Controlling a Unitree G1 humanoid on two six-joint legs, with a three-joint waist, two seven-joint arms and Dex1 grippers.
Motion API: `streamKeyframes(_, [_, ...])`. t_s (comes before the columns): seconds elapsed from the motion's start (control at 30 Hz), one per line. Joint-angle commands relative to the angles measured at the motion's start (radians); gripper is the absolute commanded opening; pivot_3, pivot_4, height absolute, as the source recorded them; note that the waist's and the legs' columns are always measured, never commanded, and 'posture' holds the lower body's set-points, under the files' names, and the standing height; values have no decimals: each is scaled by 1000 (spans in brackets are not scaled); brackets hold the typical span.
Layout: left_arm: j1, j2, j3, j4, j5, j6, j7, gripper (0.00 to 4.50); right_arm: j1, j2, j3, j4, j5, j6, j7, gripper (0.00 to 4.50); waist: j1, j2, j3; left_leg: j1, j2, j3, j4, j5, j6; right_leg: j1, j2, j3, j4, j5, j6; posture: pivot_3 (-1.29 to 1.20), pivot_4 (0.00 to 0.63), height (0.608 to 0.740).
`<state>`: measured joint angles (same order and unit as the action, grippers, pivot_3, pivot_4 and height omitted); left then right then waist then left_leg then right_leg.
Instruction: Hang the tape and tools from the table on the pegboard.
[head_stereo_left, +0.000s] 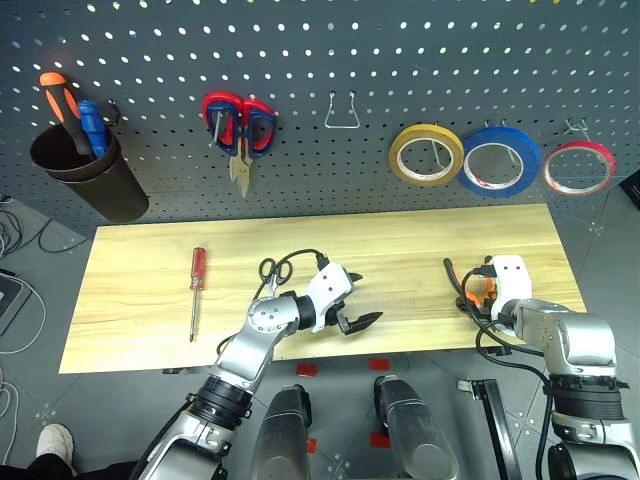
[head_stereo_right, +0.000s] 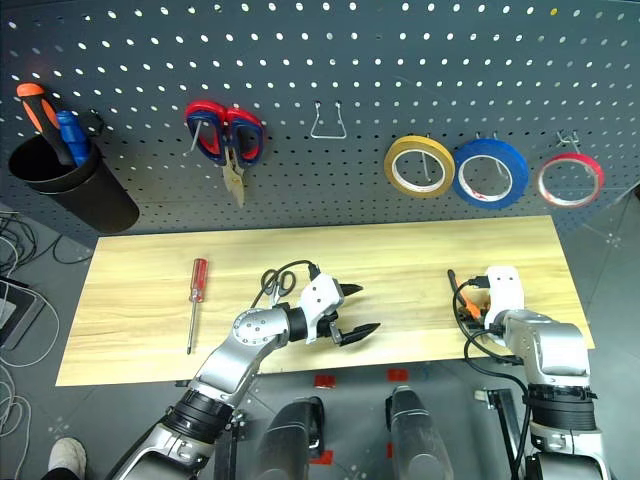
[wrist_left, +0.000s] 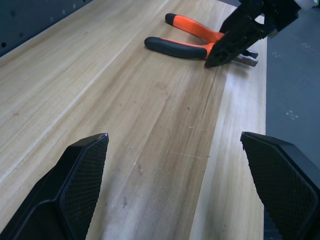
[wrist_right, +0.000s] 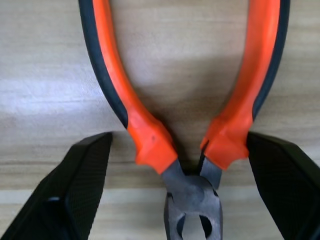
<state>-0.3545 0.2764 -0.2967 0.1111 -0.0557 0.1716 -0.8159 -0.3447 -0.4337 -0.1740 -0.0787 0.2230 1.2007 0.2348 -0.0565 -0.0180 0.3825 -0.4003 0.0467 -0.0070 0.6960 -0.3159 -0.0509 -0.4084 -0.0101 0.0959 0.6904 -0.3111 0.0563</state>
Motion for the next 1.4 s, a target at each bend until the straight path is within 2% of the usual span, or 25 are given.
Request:
streamKeyframes(0.03, [8, 0, 5, -24, -13, 1, 2, 4500, -5, -21, 19, 48, 4, -36, 37, 4467, 0, -1, 1, 0, 0, 0, 0, 0, 0, 0, 0, 0, 0, 0, 0, -21, 435, 740])
streamKeyframes(0.27, [8, -6, -1, -26, -12, 6, 6, 4500, -72, -79, 128, 225, -50, -202, 115, 4467, 0, -4, 5, 0, 0, 0, 0, 0, 0, 1, -1, 1, -2, 1, 2, -18, 439, 740])
streamKeyframes(0.63, [0, -8, 0, -20, -8, 4, 6, 4500, -185, -51, 163, 370, -65, -254, 160, 4467, 0, -6, 6, 0, 1, 0, 0, 0, 1, 1, -1, 0, -3, 2, 3, 3, 437, 740])
streamKeyframes(0.73, [3, -4, 4, -23, -9, 4, 6, 4500, -187, -56, 169, 369, -71, -279, 182, 3907, 0, -6, 6, 0, 1, 0, 0, 0, 1, 1, -2, 0, -3, 2, 3, 6, 436, 740])
streamKeyframes(0.9, [9, -3, 3, -27, -9, 4, 11, 4500, -177, -71, 182, 358, -84, -294, 209, 2454, 1, -6, 6, 0, 1, 0, -1, 0, 1, 1, -4, 0, -4, 2, 3, 4, 430, 740])
streamKeyframes(1.07, [5, -9, 0, -20, -10, -2, 20, 4500, -136, -122, 222, 291, -87, -290, 269, 2453, 6, -6, 6, 0, 1, 0, -1, 0, 1, 1, -7, -1, -5, 2, 3, -3, 420, 740])
streamKeyframes(1.4, [20, -21, -9, -48, -13, -2, 23, 4500, -13, -312, 340, 117, -105, -329, 444, 2452, 25, -6, 6, -3, 0, -1, -2, 1, -3, 1, -9, -2, -10, 2, 3, -5, 386, 740])
